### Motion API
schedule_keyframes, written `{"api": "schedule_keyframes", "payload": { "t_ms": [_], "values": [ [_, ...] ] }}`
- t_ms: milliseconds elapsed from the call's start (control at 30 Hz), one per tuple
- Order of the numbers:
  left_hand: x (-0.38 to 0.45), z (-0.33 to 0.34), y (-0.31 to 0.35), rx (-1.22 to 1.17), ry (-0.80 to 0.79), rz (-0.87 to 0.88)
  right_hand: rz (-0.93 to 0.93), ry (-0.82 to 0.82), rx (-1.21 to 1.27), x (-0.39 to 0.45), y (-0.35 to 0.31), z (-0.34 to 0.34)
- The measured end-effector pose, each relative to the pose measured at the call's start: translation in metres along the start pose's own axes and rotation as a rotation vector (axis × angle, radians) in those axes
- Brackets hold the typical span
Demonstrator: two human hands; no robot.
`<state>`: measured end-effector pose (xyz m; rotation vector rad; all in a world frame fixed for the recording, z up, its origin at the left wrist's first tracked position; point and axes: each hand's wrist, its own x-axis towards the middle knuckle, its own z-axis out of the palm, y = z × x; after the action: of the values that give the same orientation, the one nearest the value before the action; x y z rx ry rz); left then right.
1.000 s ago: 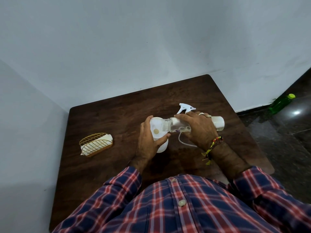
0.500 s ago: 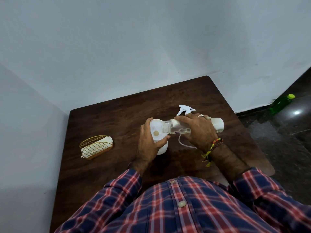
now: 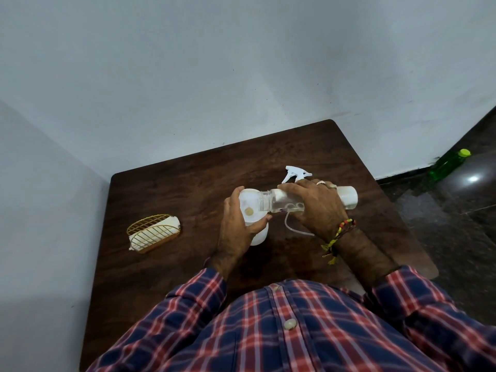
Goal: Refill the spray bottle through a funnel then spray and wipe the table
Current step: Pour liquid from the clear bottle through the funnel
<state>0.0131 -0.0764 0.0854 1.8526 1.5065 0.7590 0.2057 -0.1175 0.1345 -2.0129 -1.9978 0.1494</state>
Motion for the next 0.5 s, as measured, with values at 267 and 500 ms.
{"api": "schedule_keyframes", "payload": {
  "t_ms": [267, 500],
  "values": [
    [-0.0005, 0.0001, -0.0016, 0.001, 0.021, 0.027, -0.002, 0.002, -0.014, -0.0009, 0.0004, -0.0006],
    [-0.0013, -0.0017, -0.0001, -0.004, 0.034, 0.038, -0.014, 0.007, -0.028, 0.0002, 0.0005, -0.0001]
  ]
}}
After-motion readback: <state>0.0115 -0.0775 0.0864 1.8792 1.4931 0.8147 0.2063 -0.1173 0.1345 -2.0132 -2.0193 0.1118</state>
